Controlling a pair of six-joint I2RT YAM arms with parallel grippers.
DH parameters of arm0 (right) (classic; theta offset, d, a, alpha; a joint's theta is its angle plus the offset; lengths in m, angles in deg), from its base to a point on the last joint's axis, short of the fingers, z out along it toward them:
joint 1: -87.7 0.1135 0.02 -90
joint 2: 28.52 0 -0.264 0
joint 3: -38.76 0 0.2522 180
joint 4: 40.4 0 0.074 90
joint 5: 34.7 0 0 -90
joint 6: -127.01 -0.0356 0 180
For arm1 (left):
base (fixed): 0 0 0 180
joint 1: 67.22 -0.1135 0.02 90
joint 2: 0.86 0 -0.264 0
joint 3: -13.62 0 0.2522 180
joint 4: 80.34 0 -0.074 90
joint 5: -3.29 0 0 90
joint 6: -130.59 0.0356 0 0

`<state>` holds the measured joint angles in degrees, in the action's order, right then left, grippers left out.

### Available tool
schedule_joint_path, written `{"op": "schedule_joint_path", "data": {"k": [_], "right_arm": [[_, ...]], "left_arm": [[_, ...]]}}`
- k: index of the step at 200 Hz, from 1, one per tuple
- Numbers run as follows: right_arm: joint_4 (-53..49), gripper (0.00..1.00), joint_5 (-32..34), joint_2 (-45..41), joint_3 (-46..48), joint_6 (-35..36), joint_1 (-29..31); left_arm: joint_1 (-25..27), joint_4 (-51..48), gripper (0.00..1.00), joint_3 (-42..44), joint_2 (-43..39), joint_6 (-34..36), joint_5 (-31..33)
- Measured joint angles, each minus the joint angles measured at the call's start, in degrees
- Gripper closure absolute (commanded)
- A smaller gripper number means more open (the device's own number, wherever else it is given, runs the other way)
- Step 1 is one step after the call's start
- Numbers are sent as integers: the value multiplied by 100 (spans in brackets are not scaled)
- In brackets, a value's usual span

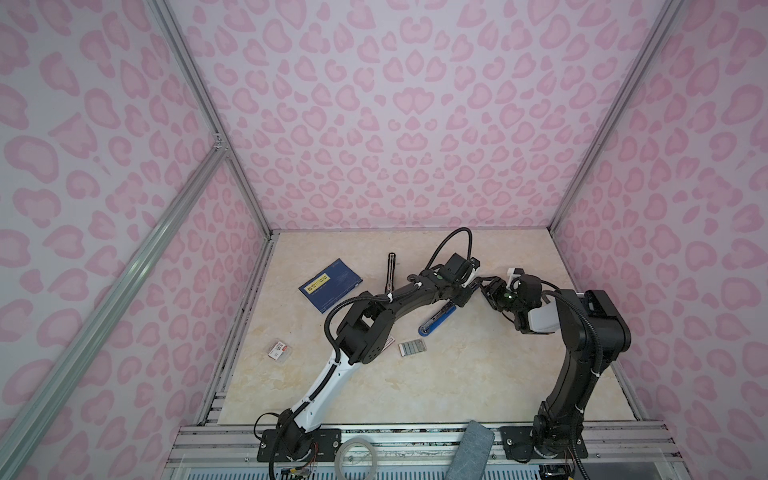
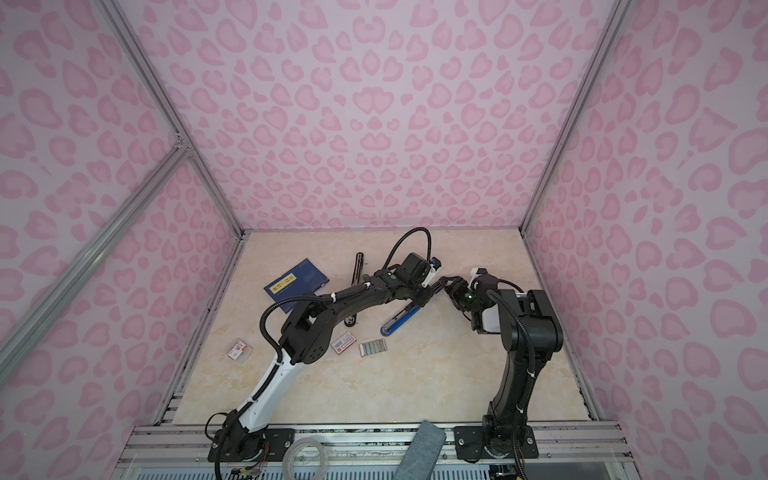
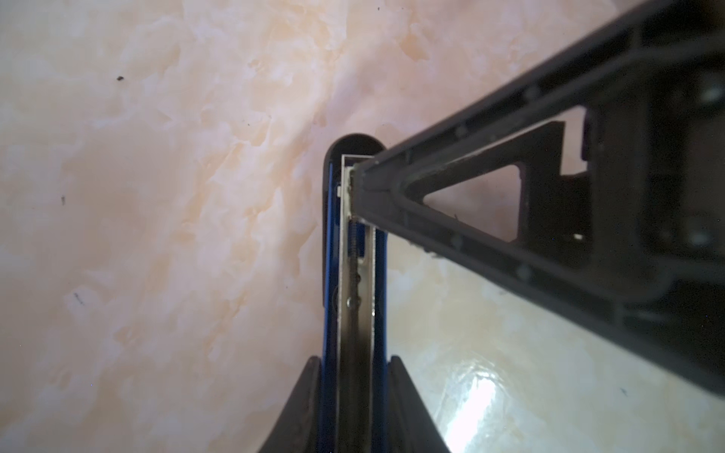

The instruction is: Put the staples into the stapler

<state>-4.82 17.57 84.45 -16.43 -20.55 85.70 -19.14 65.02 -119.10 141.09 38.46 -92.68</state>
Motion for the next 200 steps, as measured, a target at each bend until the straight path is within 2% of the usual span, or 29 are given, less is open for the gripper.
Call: {"op": "schedule_joint_path", "data": {"k": [31,55,88,101,109,112,140,174,200], "right_arm": [[387,42,-146,256,-136,-210,-2],[686,49,-229,490,-238,-358,-22],[1075,56,-284,741,-247,-597,-72],[1250,56,-289,807,-232,-643,-105],[1344,56,-299,837,-210,-671,-118],[1377,56,-304,846,-201,-682,-127],[1565,56,-323,892,-142,-732,-164],[1753,56,-374,940,-107,-739,-188],[1893,56,-393,951,-52,-769,-188]], "left_arm": [[33,7,96,0,0,2,-57],[61,46,93,0,0,0,-116],[59,81,74,0,0,4,-153],[59,87,66,0,0,17,-151],[61,85,65,0,0,17,-151],[61,87,60,0,0,17,-151],[61,131,55,50,-52,13,-92],[61,199,54,815,-592,13,142],[42,592,49,2227,-1659,-24,332]]}}
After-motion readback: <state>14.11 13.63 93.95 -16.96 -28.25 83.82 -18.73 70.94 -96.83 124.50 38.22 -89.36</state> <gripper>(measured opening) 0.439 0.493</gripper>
